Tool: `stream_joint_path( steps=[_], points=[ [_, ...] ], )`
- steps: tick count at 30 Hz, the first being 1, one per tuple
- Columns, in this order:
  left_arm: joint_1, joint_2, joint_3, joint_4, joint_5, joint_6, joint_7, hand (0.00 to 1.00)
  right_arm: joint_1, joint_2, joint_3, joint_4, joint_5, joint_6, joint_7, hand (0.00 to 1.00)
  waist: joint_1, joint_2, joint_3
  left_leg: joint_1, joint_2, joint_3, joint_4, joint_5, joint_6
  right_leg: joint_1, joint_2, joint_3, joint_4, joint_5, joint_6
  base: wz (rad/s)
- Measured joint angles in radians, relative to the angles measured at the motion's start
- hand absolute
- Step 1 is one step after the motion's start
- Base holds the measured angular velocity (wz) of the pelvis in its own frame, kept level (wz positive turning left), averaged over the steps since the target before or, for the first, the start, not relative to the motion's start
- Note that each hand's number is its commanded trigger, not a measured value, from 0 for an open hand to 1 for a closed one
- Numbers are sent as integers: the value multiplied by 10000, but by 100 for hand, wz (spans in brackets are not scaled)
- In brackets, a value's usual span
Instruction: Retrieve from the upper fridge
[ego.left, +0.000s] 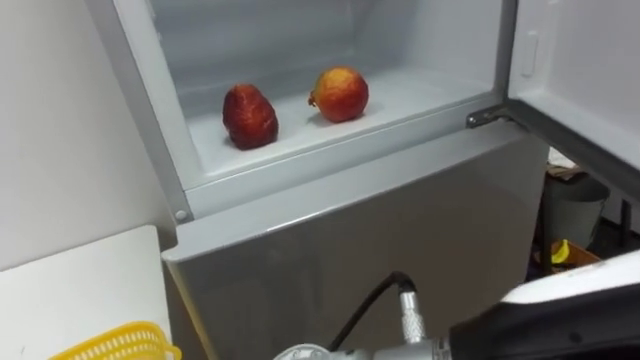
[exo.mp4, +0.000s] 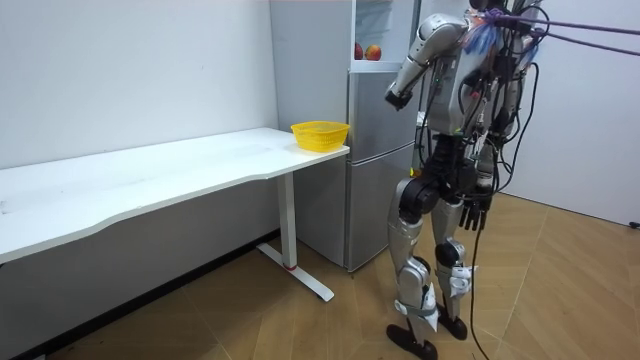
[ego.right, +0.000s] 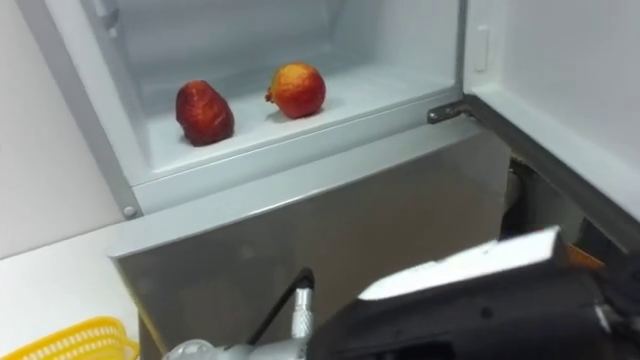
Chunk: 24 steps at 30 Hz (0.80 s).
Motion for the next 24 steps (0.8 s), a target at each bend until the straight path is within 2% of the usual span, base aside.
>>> stream_joint_path(
  steps=[3, 5, 6, 9, 10, 12, 13, 15, 17, 19, 21, 23, 24],
  points=[
    [271, 53, 503, -132, 422, -9, 35, 0, 11, 44, -4, -55, -88, -22, -7, 0, 434, -130, 2, -28, -24, -137, -6, 23, -17, 25, 13, -153, -2, -1, 0, 10],
    [838, 344, 851, -423, 856, -33, 194, 0, 61, 51, 0, -105, -72, -155, -17, 0, 775, -250, -33, -38, -23, -187, -5, 34, -30, 43, 14, -255, -14, -4, -5, 9],
    [924, 401, 918, -445, 897, -32, 253, 0, 56, 52, -1, -105, -73, -183, -20, 0, 876, -272, -42, -45, -20, -184, -5, 35, -31, 42, 14, -271, -14, -5, -6, 8],
    [1395, 598, 1731, -827, 1012, -27, 552, 0, 30, 65, -11, -186, -116, -309, -164, 0, 1316, -385, -130, -161, -20, -208, 10, 42, -36, 83, -11, -496, -72, -8, -12, 15],
    [1529, 697, 2116, -1126, 1057, -33, 688, 0, 23, 95, -16, -177, -128, -354, -219, 0, 1484, -443, -205, -229, -21, -230, 12, 64, -36, 42, -17, -572, -74, -6, -14, 20],
    [1689, 739, 2546, -1379, 1194, -128, 879, 0, 13, 161, -30, -158, -195, -354, -225, 0, 1678, -555, -248, -212, -30, -371, 9, 80, -48, 120, -21, -765, -69, -5, -15, 24],
    [1844, 805, 2792, -1498, 1192, -157, 990, 0, 58, 197, -134, -147, -213, -355, -258, 0, 1808, -584, -304, -204, -39, -483, 14, 82, -53, 177, -19, -885, -73, -3, -14, 23],
    [2082, 920, 3368, -1700, 1184, -160, 1091, 0, 225, 200, -314, -218, -219, -386, -419, 0, 2070, -595, -322, -187, -42, -527, 25, 83, -53, 217, -20, -996, -91, -1, -14, 15],
    [2347, 974, 4234, -1967, 1417, -168, 1596, 0, 270, 244, -464, -196, -294, -388, -646, 0, 2355, -514, -348, -151, -71, -620, 25, 91, -61, 323, -26, -1074, -138, -1, -14, 9],
    [2656, 1039, 4850, -2175, 1483, -243, 2002, 0, 389, 286, -624, -149, -319, -387, -796, 0, 2461, -465, -311, -48, -93, -717, 9, 95, -59, 466, -43, -1231, -153, -2, -13, 14],
    [2883, 1058, 5287, -2347, 1519, -340, 2424, 0, 541, 288, -707, -145, -360, -399, -893, 0, 2596, -385, -315, 3, -103, -742, 18, 97, -54, 562, -54, -1283, -153, -4, -9, 11],
    [3081, 1092, 5892, -2363, 1600, -655, 2862, 0, 671, 311, -748, -144, -450, -459, -1005, 0, 2699, -291, -292, -38, -104, -756, 59, 104, -44, 590, -59, -1307, -139, -5, -8, 2],
    [3139, 1102, 6088, -2367, 1777, -699, 2968, 0, 691, 314, -856, -148, -535, -468, -1010, 0, 2759, -266, -287, -67, -102, -758, 76, 104, -43, 582, -59, -1313, -130, -5, -8, 0]
  ],
)
